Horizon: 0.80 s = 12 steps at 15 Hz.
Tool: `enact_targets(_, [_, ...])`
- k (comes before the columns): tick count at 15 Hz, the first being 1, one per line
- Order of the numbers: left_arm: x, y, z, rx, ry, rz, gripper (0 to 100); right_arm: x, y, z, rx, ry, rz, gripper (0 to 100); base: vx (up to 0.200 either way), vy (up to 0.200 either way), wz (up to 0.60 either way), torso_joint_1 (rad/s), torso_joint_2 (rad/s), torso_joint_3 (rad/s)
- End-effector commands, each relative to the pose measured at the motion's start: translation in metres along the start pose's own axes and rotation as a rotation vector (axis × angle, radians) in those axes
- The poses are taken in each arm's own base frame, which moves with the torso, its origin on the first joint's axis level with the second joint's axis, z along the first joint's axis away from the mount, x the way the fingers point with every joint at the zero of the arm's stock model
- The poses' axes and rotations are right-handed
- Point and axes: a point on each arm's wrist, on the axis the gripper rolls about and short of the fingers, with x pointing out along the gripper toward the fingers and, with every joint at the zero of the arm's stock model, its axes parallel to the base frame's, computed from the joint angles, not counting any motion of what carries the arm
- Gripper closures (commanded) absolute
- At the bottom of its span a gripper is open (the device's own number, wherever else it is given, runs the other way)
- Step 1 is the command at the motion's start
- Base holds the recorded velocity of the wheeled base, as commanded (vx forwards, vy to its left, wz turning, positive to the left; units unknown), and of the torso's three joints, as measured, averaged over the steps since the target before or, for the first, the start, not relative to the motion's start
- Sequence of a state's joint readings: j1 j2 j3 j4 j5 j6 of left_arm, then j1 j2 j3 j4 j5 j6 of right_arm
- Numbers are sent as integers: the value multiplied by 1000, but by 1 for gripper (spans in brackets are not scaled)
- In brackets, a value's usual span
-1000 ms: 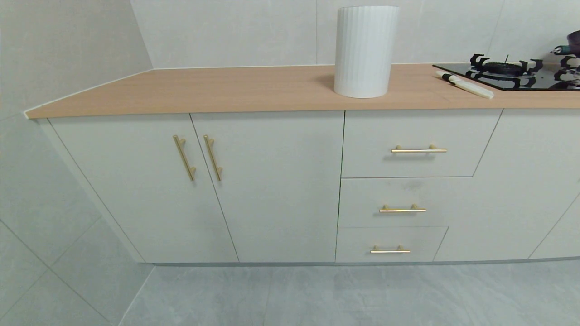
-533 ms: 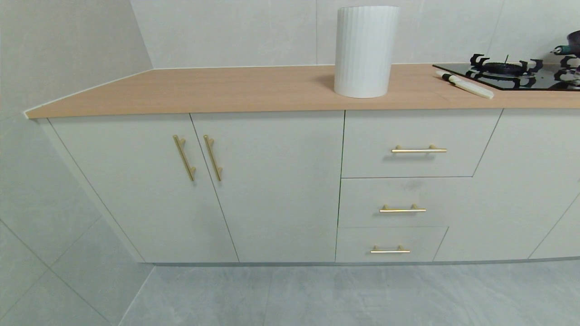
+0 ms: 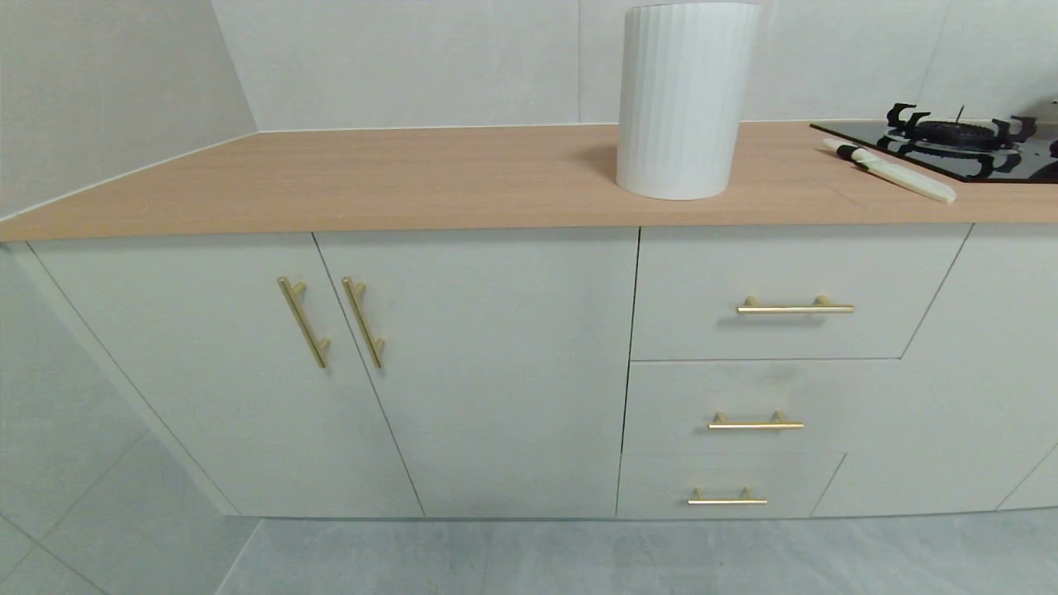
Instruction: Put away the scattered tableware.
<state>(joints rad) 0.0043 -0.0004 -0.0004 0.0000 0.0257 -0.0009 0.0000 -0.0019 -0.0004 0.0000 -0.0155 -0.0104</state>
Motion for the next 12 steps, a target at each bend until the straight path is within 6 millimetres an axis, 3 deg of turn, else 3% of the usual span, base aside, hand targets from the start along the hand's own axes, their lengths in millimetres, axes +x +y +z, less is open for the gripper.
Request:
enact_targets(1, [0,0,0,-1,-1,1,0,0,0,0,0,1,0,0,200,0,0,2,2,2])
enact_targets(12, [0,0,0,-2,-1,1,0,0,0,0,1,1,-1,0,200,0,0,3,2,1])
